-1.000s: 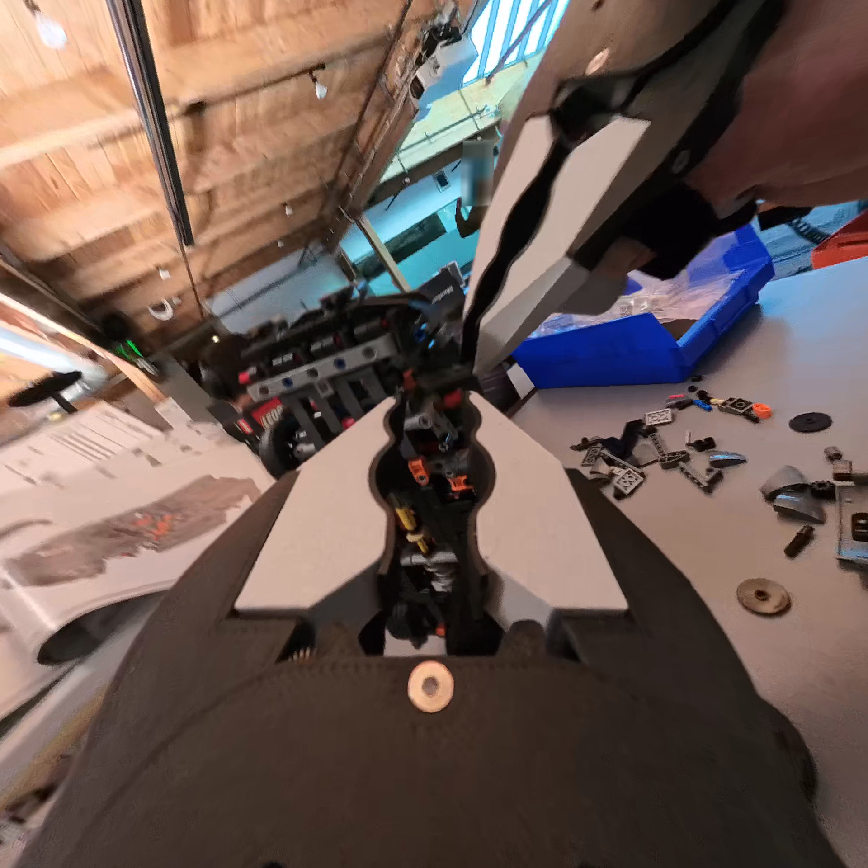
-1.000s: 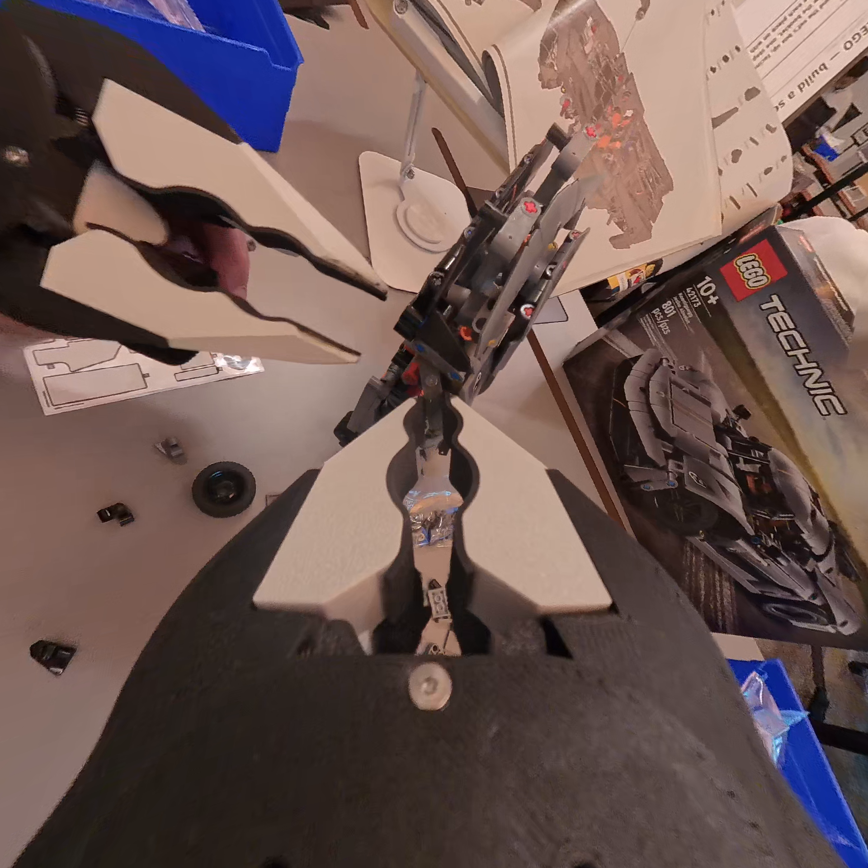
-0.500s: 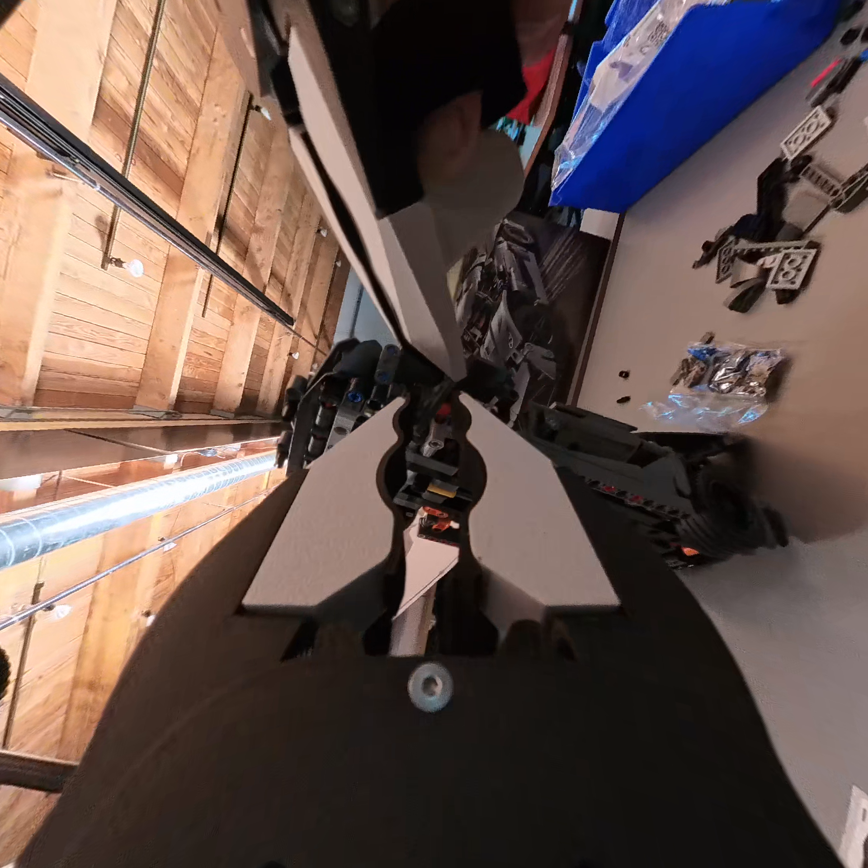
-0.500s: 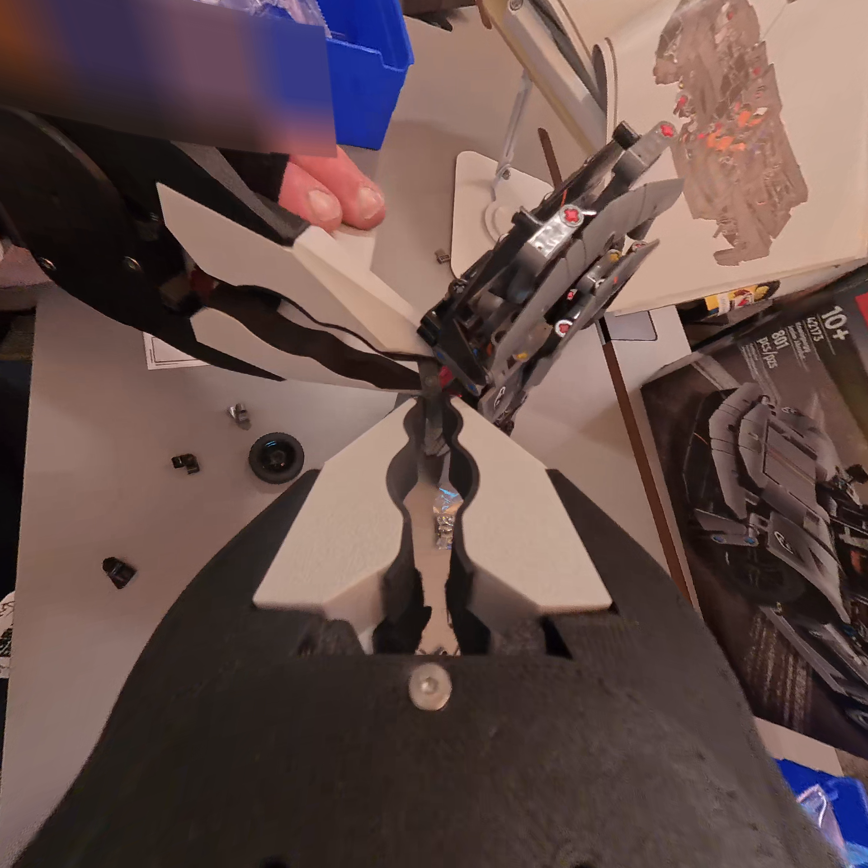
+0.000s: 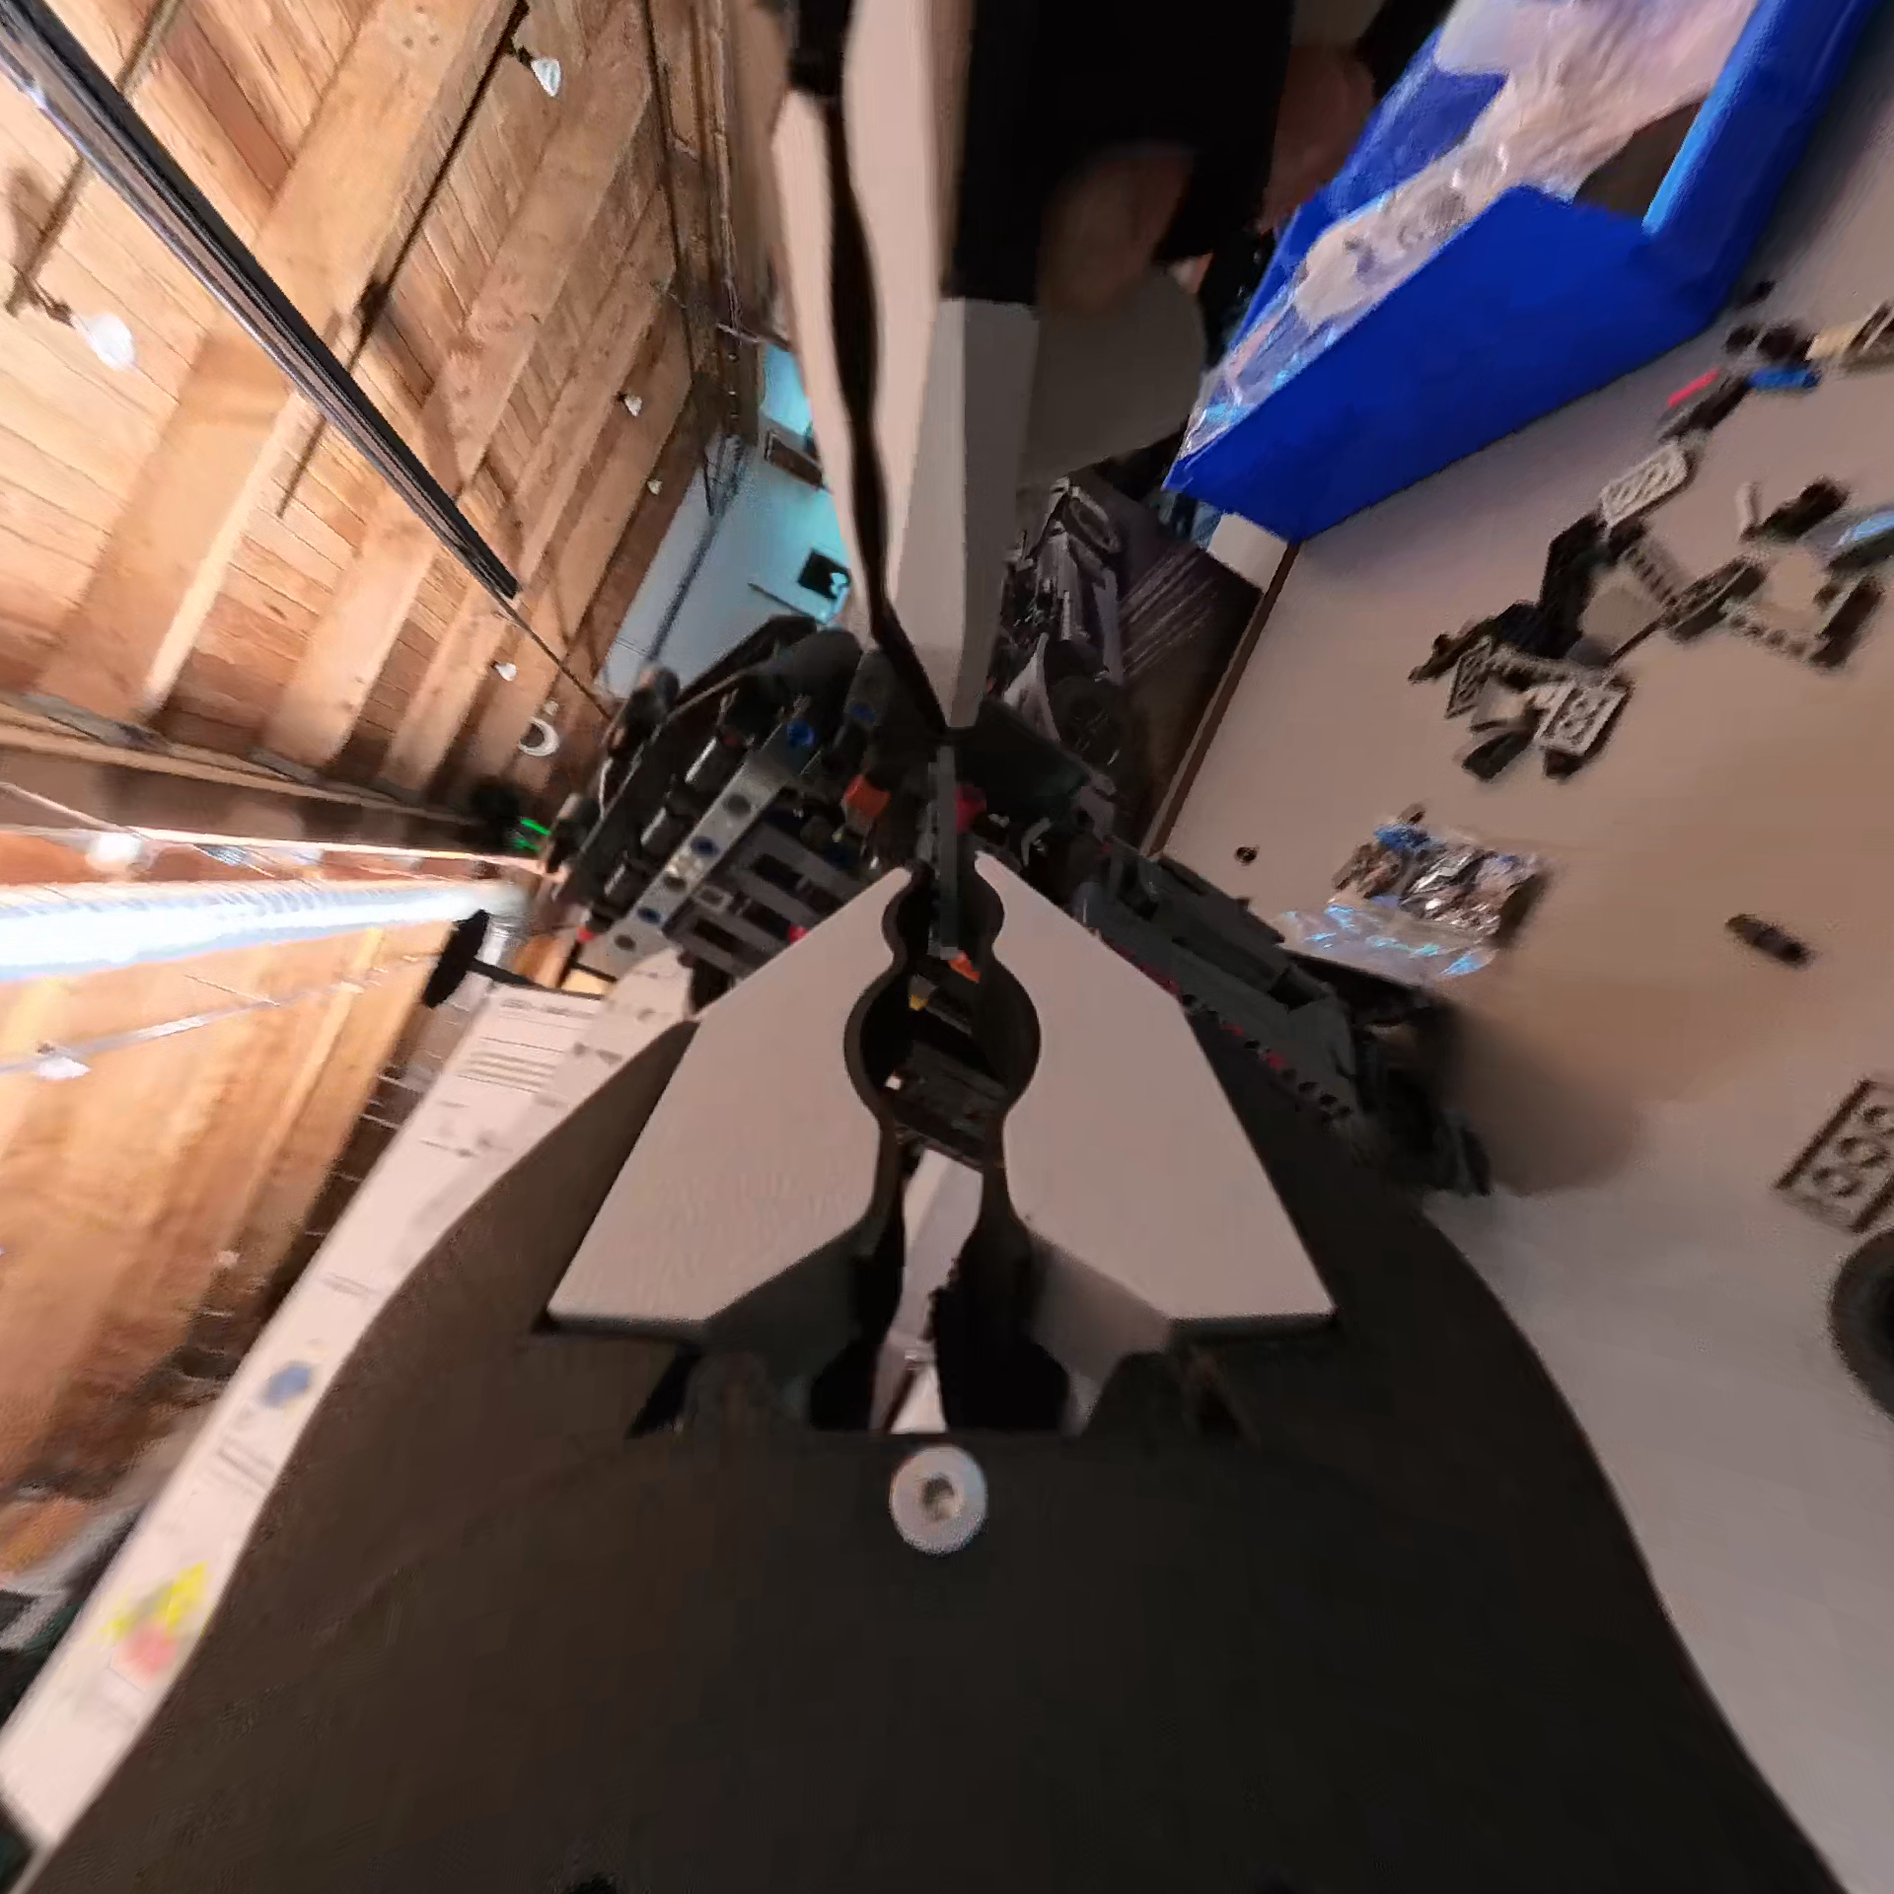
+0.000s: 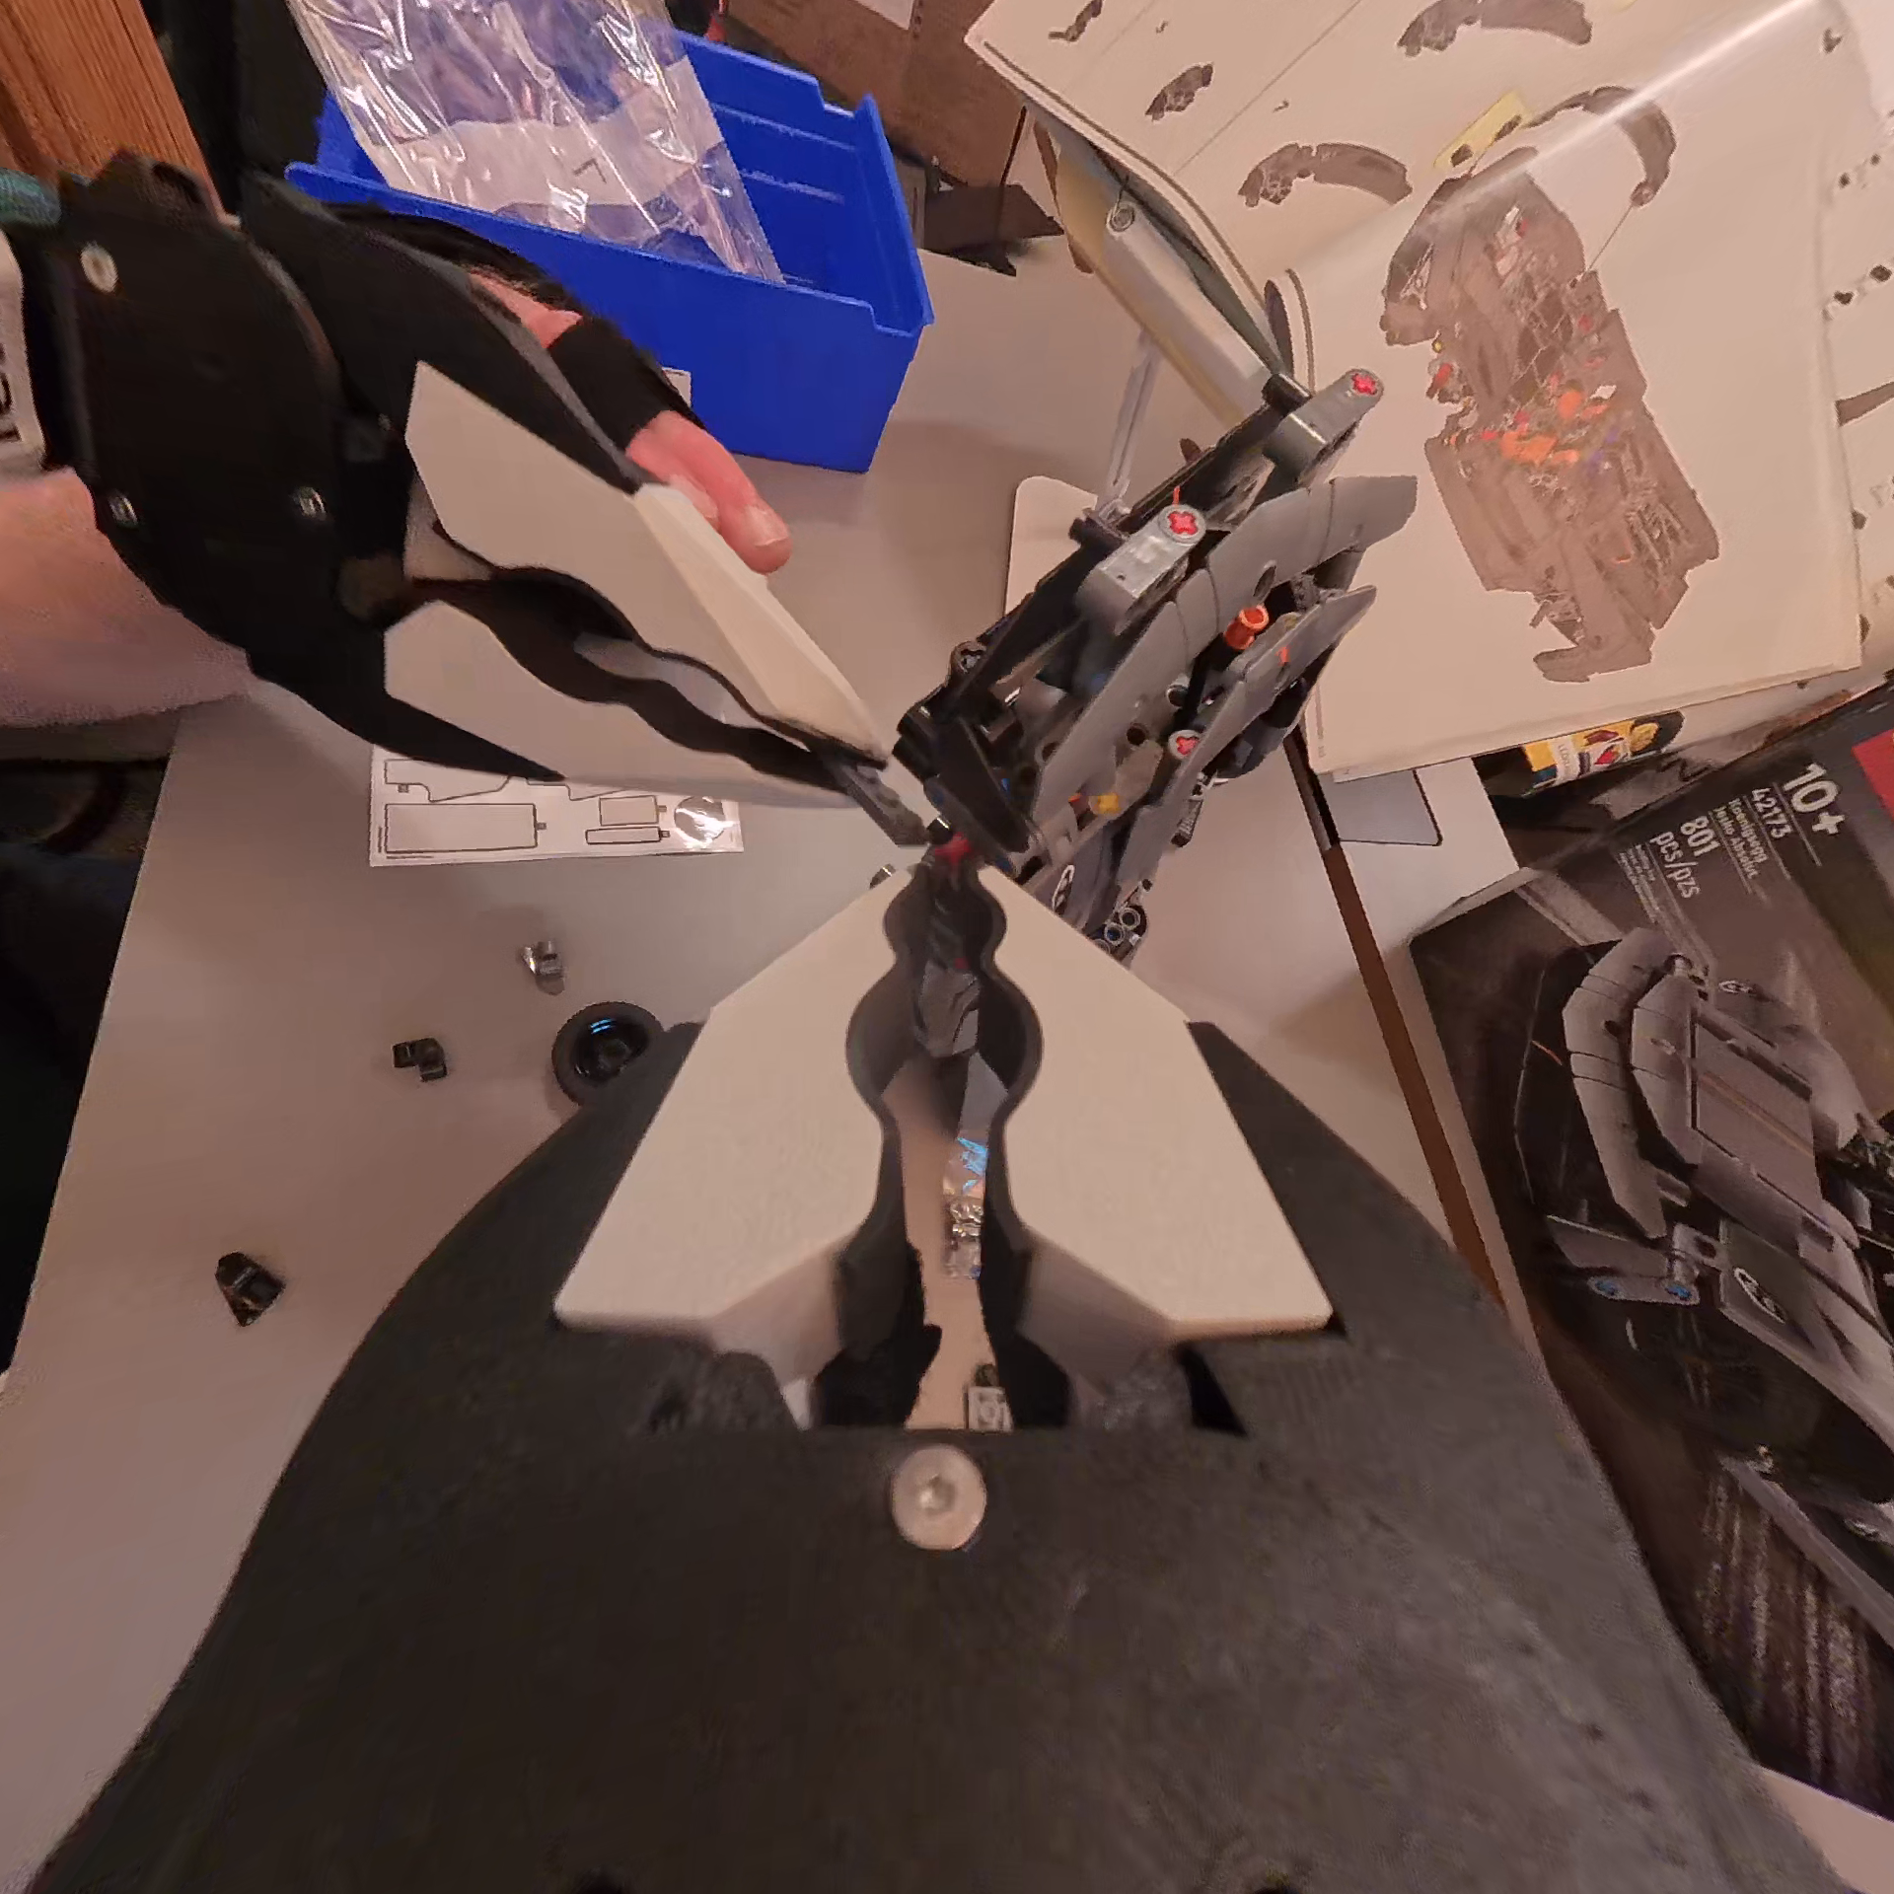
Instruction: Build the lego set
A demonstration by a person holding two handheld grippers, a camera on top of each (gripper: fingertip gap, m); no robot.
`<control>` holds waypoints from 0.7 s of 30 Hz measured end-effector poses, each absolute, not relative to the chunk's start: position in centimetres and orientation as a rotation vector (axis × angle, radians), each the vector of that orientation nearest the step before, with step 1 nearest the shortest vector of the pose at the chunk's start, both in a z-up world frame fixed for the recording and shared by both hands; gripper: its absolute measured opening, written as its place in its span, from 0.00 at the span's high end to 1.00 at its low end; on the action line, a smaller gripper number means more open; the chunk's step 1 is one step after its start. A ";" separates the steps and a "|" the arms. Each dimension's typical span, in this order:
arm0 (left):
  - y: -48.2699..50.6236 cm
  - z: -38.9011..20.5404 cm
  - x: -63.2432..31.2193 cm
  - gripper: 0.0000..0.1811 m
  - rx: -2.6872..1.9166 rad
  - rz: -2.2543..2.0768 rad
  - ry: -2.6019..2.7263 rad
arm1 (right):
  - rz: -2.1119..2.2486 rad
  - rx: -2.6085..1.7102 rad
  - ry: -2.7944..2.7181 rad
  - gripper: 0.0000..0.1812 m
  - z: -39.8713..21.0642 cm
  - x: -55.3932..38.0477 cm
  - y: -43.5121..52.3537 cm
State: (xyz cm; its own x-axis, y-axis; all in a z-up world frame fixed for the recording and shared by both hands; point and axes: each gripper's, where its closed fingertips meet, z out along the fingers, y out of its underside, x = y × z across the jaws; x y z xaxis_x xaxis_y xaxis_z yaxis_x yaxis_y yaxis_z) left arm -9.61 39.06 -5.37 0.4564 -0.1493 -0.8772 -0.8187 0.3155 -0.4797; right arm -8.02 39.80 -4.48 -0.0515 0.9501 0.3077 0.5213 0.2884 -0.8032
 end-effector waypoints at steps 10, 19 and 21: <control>39.9 -8.0 -11.7 0.99 -1.511 0.043 0.801 | 0.629 -1.291 -1.698 1.00 -4.3 -8.1 39.9; 40.9 -7.9 -11.9 0.99 -1.564 -0.109 0.677 | 0.609 -1.266 -1.713 1.00 -4.5 -8.3 40.0; 40.9 -7.7 -11.7 0.99 -1.555 -0.143 0.647 | 0.599 -1.266 -1.713 1.00 -4.7 -8.3 40.2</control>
State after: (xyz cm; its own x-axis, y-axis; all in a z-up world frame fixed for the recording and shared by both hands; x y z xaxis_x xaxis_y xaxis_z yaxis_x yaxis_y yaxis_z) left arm -11.65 40.92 -7.72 0.8280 -0.4782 -0.2928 -0.3099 0.0449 -0.9497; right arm -8.35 40.16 -4.67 -0.0753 0.9250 0.3724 0.4911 0.3594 -0.7935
